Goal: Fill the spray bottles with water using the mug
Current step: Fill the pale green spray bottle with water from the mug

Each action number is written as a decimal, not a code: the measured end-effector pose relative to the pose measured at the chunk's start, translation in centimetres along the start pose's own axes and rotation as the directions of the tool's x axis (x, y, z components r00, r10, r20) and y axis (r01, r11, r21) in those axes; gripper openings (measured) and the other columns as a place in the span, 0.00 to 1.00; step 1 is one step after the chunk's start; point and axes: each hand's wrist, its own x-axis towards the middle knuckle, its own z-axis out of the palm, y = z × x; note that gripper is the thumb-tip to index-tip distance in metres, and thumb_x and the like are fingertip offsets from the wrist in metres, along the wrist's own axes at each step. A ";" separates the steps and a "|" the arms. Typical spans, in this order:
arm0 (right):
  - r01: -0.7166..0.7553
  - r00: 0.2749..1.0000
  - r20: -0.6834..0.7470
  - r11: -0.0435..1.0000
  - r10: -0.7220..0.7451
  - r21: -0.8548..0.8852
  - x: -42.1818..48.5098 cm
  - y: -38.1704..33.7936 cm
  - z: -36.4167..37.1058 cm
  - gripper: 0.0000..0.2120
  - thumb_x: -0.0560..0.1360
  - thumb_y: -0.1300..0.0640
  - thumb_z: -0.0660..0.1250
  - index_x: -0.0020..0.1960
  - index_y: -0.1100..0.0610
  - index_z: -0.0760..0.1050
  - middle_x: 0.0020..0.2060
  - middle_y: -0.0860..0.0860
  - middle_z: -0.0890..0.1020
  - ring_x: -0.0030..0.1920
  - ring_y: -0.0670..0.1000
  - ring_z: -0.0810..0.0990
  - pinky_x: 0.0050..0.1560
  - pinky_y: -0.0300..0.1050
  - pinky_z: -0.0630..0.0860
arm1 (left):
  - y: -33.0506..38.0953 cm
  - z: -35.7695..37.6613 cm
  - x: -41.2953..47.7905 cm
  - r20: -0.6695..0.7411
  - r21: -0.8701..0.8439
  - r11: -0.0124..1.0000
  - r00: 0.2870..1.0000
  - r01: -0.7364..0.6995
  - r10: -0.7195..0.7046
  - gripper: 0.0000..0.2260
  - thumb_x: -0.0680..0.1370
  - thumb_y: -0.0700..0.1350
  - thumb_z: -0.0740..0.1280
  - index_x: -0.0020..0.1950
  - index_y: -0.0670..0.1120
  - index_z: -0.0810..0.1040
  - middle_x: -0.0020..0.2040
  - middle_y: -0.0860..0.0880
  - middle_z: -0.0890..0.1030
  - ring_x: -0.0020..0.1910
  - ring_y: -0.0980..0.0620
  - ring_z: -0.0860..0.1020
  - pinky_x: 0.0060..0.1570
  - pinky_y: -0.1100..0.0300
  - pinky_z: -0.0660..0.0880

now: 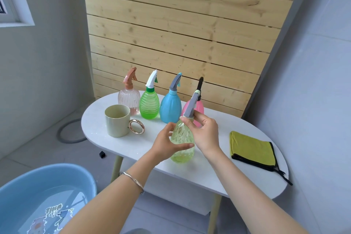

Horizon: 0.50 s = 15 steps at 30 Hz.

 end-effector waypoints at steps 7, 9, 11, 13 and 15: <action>-0.071 0.971 0.233 0.997 0.060 0.040 1.0 0.1 -1.6 0.17 0.72 0.55 0.72 0.61 0.56 0.78 0.53 0.46 0.83 0.56 0.40 0.79 0.60 0.35 0.73 | 0.6 -0.4 0.3 0.121 0.043 0.999 0.993 -0.011 0.005 0.34 0.65 0.48 0.81 0.66 0.53 0.69 0.62 0.54 0.74 0.61 0.54 0.72 0.58 0.63 0.71; -0.064 0.954 0.293 0.998 0.062 -0.004 1.2 0.0 -1.8 0.15 0.74 0.55 0.70 0.60 0.54 0.77 0.54 0.45 0.82 0.55 0.35 0.78 0.59 0.32 0.72 | 0.6 -0.7 0.4 0.180 0.059 0.998 0.984 -0.030 0.019 0.38 0.67 0.49 0.81 0.73 0.53 0.67 0.67 0.56 0.74 0.66 0.57 0.71 0.65 0.61 0.68; -0.041 0.967 0.253 0.999 0.041 -0.008 1.2 0.2 -1.7 0.14 0.73 0.55 0.71 0.58 0.53 0.78 0.53 0.46 0.83 0.54 0.36 0.79 0.58 0.32 0.71 | 0.3 -0.5 0.4 0.168 0.096 0.993 0.985 -0.065 0.048 0.40 0.67 0.50 0.80 0.75 0.51 0.66 0.68 0.57 0.74 0.68 0.59 0.70 0.69 0.61 0.66; -0.006 0.985 0.173 1.000 0.009 -0.023 0.8 0.5 -1.4 0.16 0.72 0.53 0.72 0.59 0.53 0.79 0.52 0.46 0.83 0.55 0.41 0.80 0.59 0.35 0.72 | -0.1 0.0 0.3 0.127 0.116 0.989 0.989 -0.087 0.072 0.41 0.67 0.52 0.80 0.75 0.50 0.66 0.68 0.56 0.74 0.68 0.59 0.70 0.69 0.62 0.65; 0.036 0.992 0.119 0.998 -0.031 -0.041 0.4 0.7 -1.1 0.18 0.71 0.51 0.72 0.60 0.52 0.79 0.51 0.45 0.84 0.55 0.43 0.80 0.57 0.35 0.73 | -0.3 0.3 0.3 0.097 0.131 0.987 0.992 -0.097 0.084 0.41 0.66 0.53 0.80 0.75 0.49 0.66 0.68 0.57 0.74 0.68 0.60 0.70 0.67 0.65 0.64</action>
